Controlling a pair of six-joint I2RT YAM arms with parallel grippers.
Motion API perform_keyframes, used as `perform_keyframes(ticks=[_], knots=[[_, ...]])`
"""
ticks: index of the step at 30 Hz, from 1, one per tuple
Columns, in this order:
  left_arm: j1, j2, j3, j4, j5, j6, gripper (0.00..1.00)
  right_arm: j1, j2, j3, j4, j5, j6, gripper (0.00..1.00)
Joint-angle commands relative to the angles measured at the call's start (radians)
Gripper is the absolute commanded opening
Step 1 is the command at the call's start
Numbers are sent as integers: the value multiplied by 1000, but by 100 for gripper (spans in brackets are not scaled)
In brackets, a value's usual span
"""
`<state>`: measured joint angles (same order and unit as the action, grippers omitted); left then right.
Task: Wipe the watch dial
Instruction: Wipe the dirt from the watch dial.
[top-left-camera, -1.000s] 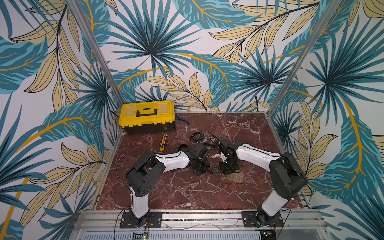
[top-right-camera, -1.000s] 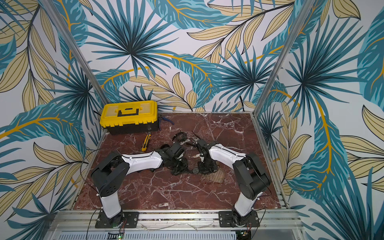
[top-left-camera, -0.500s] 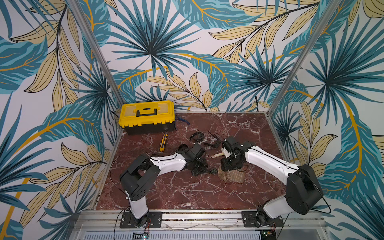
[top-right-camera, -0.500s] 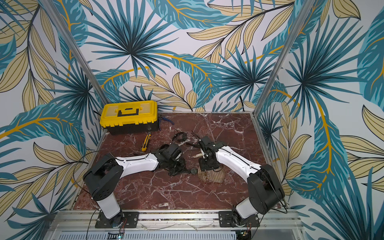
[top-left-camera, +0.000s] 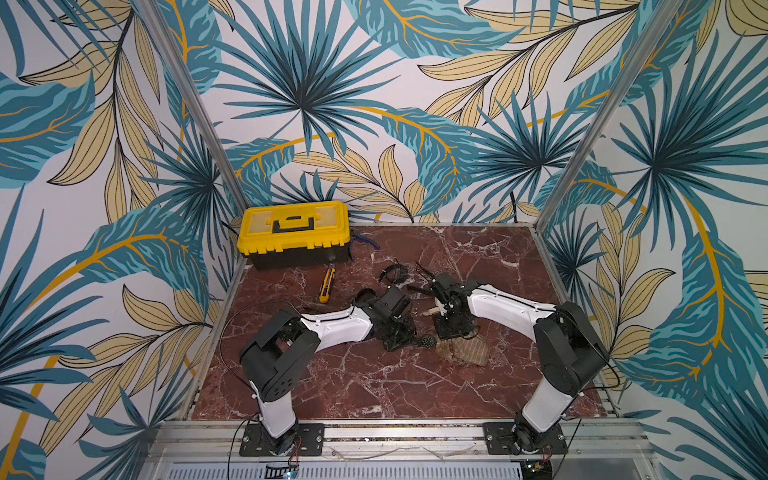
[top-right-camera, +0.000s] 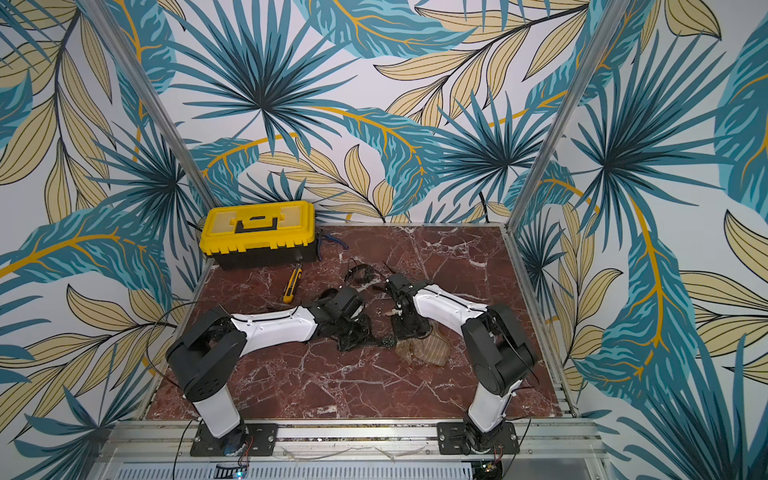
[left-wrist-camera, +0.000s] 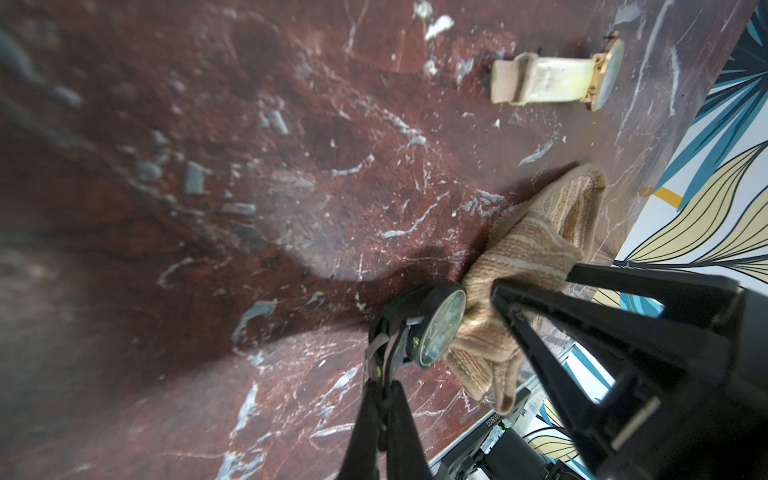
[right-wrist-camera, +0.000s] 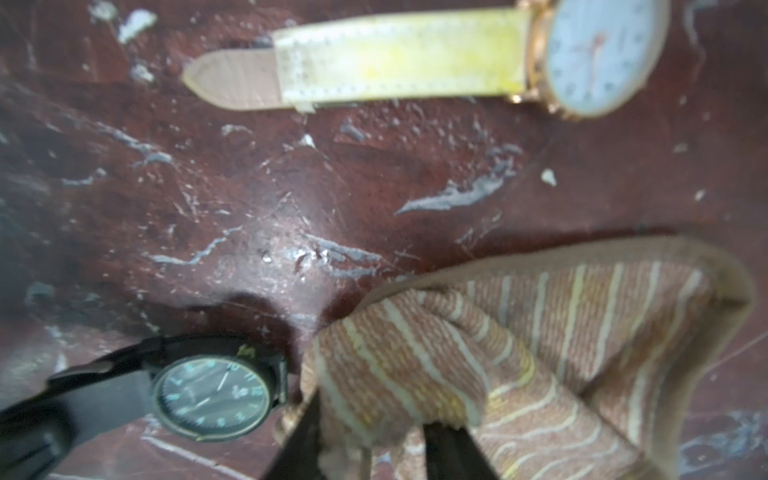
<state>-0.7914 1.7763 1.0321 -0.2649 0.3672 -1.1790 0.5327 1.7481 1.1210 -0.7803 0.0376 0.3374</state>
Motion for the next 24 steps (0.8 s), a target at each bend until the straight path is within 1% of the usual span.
perform_keyframes(ticks=[1, 3, 5, 8, 11, 17, 21, 24], knots=[[-1, -9, -4, 18, 7, 6, 0, 4, 5, -29, 40, 25, 1, 16], [-2, -8, -4, 19, 9, 7, 0, 4, -31, -48, 56, 10, -10, 9], [-2, -5, -3, 19, 11, 5, 0, 5, -91, -74, 82, -18, -28, 5], [-2, 1, -2, 22, 14, 4, 0, 10, -166, -93, 103, -78, -57, 2], [-2, 9, 2, 26, 19, 3, 0, 33, -181, -73, 85, -121, -79, 1], [-2, 21, 6, 26, 24, 2, 0, 73, -92, -3, 38, -158, -115, 1], [-2, 25, 9, 26, 26, 2, 0, 80, 12, 61, -17, -148, -136, 1], [-2, 26, 9, 26, 26, 1, 0, 91, 55, 91, -38, -137, -145, 1]])
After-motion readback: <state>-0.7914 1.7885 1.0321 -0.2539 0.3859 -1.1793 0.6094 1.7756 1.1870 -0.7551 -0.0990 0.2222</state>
